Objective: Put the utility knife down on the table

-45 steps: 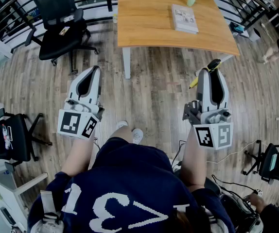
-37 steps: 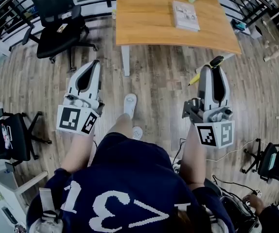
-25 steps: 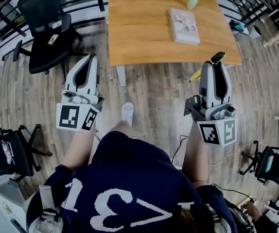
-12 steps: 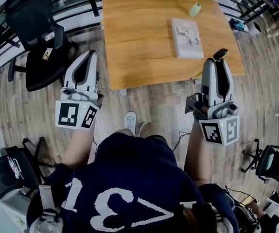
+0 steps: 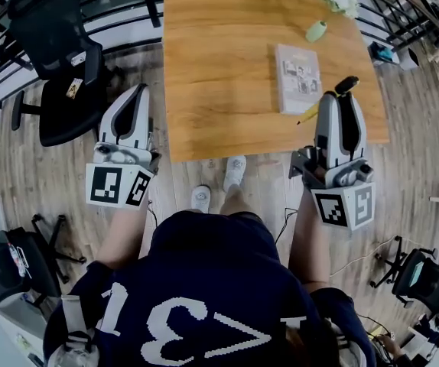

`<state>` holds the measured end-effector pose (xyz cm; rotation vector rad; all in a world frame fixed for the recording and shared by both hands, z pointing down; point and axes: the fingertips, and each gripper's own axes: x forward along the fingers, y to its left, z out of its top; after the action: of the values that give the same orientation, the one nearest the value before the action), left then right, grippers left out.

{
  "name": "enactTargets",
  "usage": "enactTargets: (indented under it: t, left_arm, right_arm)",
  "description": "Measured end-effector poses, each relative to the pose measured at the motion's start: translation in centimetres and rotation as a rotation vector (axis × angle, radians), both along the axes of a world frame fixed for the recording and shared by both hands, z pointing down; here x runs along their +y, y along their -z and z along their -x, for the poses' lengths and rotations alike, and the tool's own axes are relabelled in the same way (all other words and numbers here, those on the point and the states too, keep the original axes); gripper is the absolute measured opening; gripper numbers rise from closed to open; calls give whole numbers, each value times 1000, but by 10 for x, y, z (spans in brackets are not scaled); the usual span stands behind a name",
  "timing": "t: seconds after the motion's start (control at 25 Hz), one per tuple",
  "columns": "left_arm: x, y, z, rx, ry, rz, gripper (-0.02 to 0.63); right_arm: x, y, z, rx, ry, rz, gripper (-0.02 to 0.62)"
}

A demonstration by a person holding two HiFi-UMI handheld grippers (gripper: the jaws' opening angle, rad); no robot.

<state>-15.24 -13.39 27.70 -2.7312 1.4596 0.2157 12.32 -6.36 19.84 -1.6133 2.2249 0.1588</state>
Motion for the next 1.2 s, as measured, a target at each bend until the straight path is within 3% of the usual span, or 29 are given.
enactTargets:
  t: [0.4,0.68,1.0,1.2]
  left_arm:
    - [-86,14,-48,-2,146,-29,15]
    - [-119,0,-72,-18,236,10,15]
    - [-151,-36,-87,-39,222,81,15]
    - [-166,-69,-93,-43,168,146,15]
  right_arm:
    - [-120,14,-64,6,126,-21,124]
    - [-186,-5,-84,-4,221,27,124]
    - [-235,-85,-67,25,249,233,124]
    - [-247,-166,-43,3,264,423,124]
